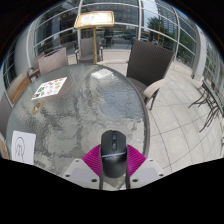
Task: Arrange mouse
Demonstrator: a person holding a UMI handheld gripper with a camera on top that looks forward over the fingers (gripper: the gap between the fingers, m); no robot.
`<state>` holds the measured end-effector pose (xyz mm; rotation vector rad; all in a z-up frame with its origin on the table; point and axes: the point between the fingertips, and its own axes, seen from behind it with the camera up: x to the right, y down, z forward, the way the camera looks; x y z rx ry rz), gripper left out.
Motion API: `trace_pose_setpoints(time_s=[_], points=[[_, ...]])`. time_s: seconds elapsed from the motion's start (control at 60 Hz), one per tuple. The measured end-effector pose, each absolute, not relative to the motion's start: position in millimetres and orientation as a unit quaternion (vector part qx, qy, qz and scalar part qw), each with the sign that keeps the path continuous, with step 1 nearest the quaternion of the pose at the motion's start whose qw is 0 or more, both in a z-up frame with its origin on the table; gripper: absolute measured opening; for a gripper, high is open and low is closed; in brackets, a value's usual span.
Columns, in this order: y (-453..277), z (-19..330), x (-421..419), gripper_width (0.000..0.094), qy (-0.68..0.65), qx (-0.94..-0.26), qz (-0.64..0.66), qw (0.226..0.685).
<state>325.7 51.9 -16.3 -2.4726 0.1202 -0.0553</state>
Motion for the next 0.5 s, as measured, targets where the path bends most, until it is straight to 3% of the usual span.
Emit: trace_pose_setpoints(time_s=[0.1, 0.35, 0.45, 0.5], points=[[56.4, 15.3, 325.0, 0.0299, 0.065, -0.940, -0.022, 0.334], [101.4, 227.5, 231.0, 0.0299, 0.060, -0.874, -0.007, 0.482], [92.7, 277.7, 144.4, 0.0300, 0.042, -0.855, 0.022, 0.517], [100.1, 280.4, 106.6, 0.0298, 0.027, -0.853, 0.027, 0.521]])
